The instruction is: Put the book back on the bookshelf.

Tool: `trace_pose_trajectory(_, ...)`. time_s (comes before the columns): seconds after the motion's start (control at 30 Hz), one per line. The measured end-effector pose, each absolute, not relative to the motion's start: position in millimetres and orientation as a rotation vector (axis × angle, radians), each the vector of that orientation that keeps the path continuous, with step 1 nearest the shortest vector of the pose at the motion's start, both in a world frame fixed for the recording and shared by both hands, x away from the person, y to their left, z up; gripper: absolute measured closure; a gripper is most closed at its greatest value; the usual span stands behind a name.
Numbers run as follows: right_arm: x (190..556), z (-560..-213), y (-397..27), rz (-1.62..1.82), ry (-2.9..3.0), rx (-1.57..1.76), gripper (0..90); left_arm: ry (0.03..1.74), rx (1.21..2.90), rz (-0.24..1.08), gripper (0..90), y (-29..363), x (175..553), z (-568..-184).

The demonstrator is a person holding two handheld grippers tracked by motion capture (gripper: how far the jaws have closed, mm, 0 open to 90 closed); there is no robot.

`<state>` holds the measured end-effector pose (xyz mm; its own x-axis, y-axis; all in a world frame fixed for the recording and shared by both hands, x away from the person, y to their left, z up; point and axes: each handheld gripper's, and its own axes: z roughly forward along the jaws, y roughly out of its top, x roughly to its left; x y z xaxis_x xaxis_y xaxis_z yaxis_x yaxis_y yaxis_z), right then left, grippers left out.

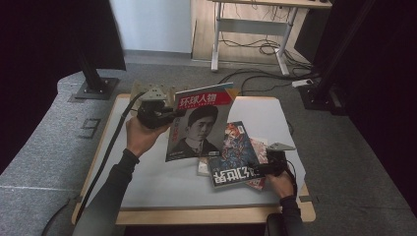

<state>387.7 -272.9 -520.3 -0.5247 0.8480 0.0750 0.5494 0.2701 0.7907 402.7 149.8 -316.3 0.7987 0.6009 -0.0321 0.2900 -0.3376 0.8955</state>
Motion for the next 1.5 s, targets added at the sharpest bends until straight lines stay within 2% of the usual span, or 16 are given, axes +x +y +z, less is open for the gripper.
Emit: trace_pose_trajectory(1.5,379.8,-524.3,-299.5,1.161,2.120,1.400,0.0,0.881,1.855,0.519,86.9,238.5,394.2,-298.3)
